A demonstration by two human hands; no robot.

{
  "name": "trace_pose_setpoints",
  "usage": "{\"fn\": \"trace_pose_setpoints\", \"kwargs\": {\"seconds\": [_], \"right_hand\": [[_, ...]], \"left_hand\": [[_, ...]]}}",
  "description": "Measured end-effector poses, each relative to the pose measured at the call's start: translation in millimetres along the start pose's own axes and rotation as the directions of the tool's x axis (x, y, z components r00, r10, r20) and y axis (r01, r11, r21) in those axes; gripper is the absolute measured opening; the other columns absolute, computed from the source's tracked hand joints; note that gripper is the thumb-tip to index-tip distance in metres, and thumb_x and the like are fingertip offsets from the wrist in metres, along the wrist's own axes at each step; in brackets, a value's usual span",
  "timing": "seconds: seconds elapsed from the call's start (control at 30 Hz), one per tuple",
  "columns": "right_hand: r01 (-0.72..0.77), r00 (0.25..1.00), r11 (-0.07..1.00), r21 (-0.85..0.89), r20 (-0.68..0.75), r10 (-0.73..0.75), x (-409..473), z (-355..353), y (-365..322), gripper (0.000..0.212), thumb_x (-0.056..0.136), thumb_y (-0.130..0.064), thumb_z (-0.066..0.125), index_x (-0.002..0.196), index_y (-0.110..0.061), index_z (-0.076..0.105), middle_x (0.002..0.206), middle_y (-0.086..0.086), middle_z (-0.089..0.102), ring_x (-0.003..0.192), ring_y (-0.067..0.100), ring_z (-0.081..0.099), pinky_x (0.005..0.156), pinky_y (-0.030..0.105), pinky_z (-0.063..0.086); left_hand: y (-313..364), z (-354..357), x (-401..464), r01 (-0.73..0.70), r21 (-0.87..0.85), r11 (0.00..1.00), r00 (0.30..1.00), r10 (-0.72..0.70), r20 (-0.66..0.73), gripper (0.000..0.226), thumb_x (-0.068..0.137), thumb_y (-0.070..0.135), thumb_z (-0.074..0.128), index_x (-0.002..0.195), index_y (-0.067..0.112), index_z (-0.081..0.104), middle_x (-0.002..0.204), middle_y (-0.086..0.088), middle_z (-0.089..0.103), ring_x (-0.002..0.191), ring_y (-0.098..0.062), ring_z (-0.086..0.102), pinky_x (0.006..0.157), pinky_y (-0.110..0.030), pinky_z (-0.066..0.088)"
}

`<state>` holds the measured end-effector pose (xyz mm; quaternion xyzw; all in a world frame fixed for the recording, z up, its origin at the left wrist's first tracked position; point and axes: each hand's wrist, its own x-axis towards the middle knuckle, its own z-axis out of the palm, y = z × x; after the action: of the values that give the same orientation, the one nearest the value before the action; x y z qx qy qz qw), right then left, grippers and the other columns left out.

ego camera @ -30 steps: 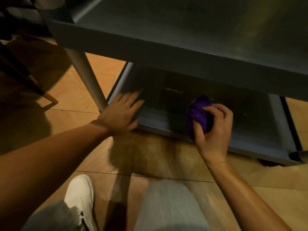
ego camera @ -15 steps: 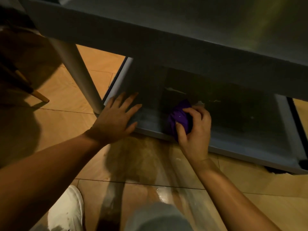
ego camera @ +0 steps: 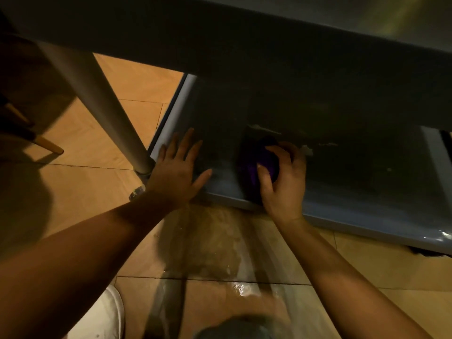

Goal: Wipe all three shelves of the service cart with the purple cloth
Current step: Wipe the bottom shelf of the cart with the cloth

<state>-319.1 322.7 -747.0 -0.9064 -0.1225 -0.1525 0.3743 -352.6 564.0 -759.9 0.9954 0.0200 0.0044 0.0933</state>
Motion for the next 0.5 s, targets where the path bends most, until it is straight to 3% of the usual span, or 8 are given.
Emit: {"fn": "trace_pose_setpoints", "kwargs": {"seconds": [0.1,0.2,0.37,0.5], "right_hand": [[-0.026,1.0,0.999,-0.019,0.002,0.026,25,13,0,0.041,0.093,-0.022,0.063,0.132,-0.008,0.06,0.142,0.021,0.049,0.131,0.039,0.048,0.106,0.048,0.044],[-0.062,0.998,0.996,-0.069,0.003,0.063,61,27,-6,0.039,0.096,-0.02,0.062,0.133,-0.006,0.059,0.143,0.02,0.051,0.133,0.039,0.046,0.111,0.047,0.038],[0.083,0.994,0.993,-0.078,-0.062,-0.087,131,73,-33,0.04,0.099,-0.02,0.059,0.132,0.002,0.061,0.136,0.024,0.06,0.131,0.039,0.051,0.113,0.038,0.025],[0.109,0.994,0.99,-0.089,-0.014,-0.111,180,132,-42,0.041,0.1,-0.023,0.054,0.138,-0.008,0.057,0.146,0.017,0.053,0.14,0.033,0.044,0.119,0.039,0.023]], "left_hand": [[0,2,12,0.093,-0.074,0.993,0.994,-0.089,0.06,0.083,0.096,0.063,0.041,0.16,0.025,0.006,0.169,-0.004,-0.01,0.154,-0.034,-0.006,0.119,-0.062,0.012],[-7,2,30,0.07,-0.104,0.992,0.993,-0.059,0.098,0.086,0.094,0.059,0.05,0.16,0.027,0.005,0.168,0.001,-0.014,0.154,-0.033,-0.006,0.119,-0.064,0.018],[-19,9,65,0.167,-0.091,0.982,0.961,-0.142,0.239,0.101,0.087,0.075,0.046,0.16,0.027,-0.005,0.166,0.005,-0.022,0.153,-0.032,-0.018,0.117,-0.069,0.011],[-24,23,70,0.19,-0.09,0.978,0.955,-0.163,0.247,0.101,0.082,0.084,0.041,0.159,0.034,-0.001,0.168,0.007,-0.016,0.153,-0.035,-0.016,0.113,-0.076,0.008]]}}
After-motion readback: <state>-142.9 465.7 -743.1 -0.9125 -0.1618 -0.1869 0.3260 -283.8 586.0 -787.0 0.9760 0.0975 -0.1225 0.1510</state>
